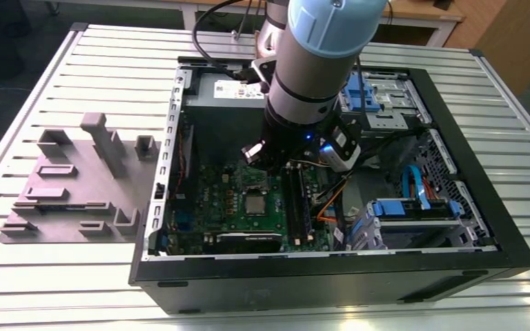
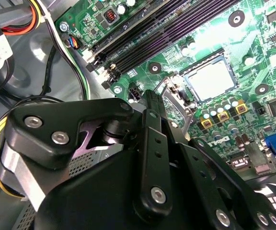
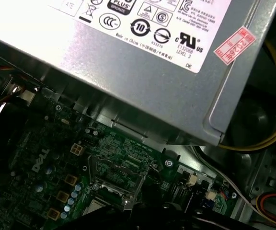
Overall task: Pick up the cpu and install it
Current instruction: 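Close the cpu cover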
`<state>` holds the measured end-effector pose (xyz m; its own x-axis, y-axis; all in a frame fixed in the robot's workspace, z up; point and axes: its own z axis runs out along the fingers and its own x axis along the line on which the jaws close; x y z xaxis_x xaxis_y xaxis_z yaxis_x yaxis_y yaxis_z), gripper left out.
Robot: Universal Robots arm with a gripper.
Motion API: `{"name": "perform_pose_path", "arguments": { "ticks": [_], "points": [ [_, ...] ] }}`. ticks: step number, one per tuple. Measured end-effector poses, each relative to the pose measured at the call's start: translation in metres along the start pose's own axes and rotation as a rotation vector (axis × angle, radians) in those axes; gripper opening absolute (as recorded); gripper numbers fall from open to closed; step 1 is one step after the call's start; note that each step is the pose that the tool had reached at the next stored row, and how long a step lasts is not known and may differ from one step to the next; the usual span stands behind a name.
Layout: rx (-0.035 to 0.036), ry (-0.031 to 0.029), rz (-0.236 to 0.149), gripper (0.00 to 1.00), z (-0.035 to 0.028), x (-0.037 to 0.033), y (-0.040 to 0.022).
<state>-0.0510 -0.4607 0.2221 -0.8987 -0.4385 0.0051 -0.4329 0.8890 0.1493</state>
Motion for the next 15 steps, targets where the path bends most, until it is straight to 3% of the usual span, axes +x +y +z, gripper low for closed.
{"name": "perform_pose_path", "arguments": {
  "ticks": [15],
  "points": [
    [-0.0002, 0.0045, -0.028, 0.1, -0.0005, 0.0003, -0.0033]
  ]
}}
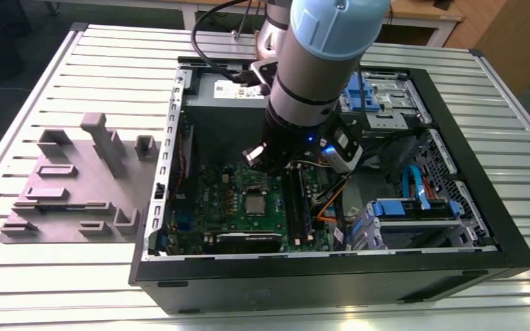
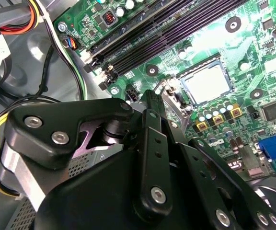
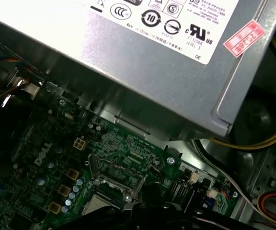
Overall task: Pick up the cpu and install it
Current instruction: 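Close the cpu cover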
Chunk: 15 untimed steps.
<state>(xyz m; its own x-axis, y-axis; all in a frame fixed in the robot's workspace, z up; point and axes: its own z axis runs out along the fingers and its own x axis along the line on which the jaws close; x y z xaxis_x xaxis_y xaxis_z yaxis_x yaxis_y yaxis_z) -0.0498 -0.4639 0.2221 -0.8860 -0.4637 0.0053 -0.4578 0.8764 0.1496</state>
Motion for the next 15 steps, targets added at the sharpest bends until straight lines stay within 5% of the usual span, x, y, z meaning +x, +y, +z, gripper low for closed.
{"name": "perform_pose_path", "arguments": {
  "ticks": [10, 15],
  "points": [
    [-0.0003, 0.002, -0.013, 0.1, -0.0001, -0.0001, -0.0005],
    [-0.0001, 0.0089, -0.059, 0.1, -0.0001, 0.0, -0.0007]
  ]
}}
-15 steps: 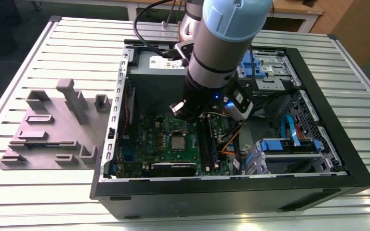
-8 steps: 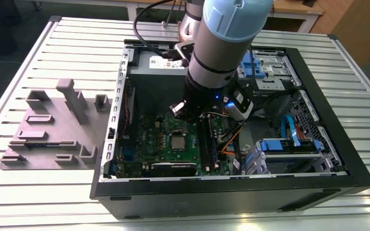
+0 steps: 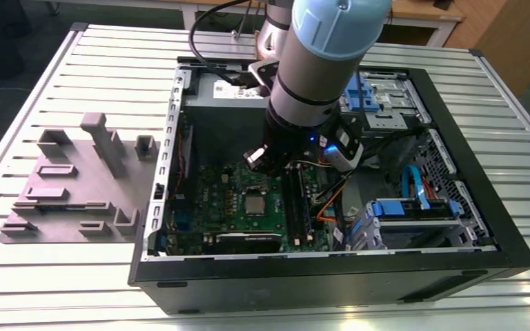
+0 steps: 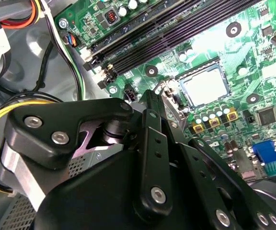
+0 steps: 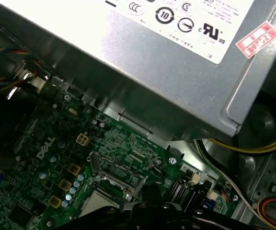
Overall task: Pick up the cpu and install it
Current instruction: 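Close the cpu cover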
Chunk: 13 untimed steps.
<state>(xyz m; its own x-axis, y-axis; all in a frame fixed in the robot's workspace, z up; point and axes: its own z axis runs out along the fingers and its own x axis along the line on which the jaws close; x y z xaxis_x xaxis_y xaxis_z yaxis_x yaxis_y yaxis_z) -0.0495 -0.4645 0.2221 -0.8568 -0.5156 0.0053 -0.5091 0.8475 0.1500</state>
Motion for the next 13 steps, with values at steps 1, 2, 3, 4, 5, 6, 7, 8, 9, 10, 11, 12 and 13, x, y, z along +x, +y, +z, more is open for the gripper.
{"name": "perform_pose_path", "arguments": {
  "ticks": [1, 2, 3, 4, 5, 6, 7, 8, 9, 10, 11, 12, 13],
  "points": [
    [0.0001, 0.001, -0.007, 0.1, 0.0, 0.0, -0.0001],
    [0.0001, 0.0013, -0.01, 0.1, 0.0, 0.0, -0.0001],
    [0.0, 0.0014, -0.01, 0.1, 0.0, 0.0, -0.0001],
    [0.0001, 0.0015, -0.01, 0.1, 0.0, 0.0, -0.0001],
    [0.0001, 0.0015, -0.01, 0.1, 0.0, 0.0, -0.0001],
    [0.0, 0.0014, -0.01, 0.1, 0.0, 0.0, -0.0001],
    [0.0, 0.0015, -0.01, 0.1, 0.0, -0.0001, -0.0001],
    [0.0, 0.0018, -0.011, 0.1, 0.0, -0.0002, -0.0002],
    [0.0, 0.0022, -0.014, 0.1, 0.0, -0.0003, -0.0004],
    [0.0001, 0.0027, -0.017, 0.1, -0.0001, -0.0004, -0.0005],
    [0.0001, 0.0032, -0.021, 0.1, -0.0001, -0.0005, -0.0006],
    [0.0001, 0.0037, -0.024, 0.1, -0.0001, -0.0006, -0.0008],
    [0.0001, 0.0042, -0.027, 0.1, -0.0001, -0.0007, -0.001]
  ]
}}
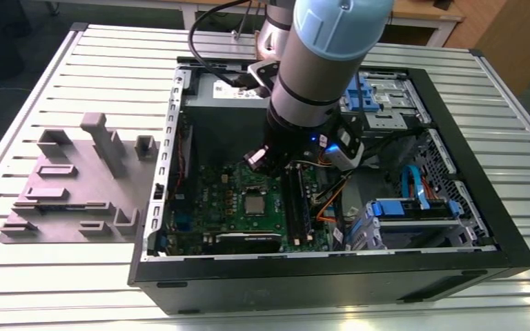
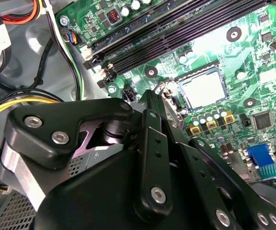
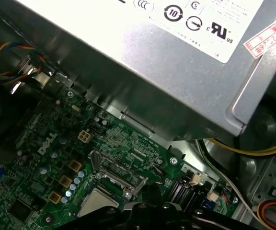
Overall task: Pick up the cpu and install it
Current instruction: 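Close the cpu cover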
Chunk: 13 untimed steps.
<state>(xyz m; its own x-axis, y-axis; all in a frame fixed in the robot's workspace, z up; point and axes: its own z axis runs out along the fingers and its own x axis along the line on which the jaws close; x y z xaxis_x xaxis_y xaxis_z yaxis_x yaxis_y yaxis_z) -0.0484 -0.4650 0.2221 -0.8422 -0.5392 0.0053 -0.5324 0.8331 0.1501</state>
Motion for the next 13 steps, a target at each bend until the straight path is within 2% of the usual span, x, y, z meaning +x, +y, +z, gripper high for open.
{"name": "perform_pose_path", "arguments": {
  "ticks": [13],
  "points": [
    [0.0001, 0.0046, -0.031, 0.1, -0.0001, -0.0002, -0.001]
  ]
}}
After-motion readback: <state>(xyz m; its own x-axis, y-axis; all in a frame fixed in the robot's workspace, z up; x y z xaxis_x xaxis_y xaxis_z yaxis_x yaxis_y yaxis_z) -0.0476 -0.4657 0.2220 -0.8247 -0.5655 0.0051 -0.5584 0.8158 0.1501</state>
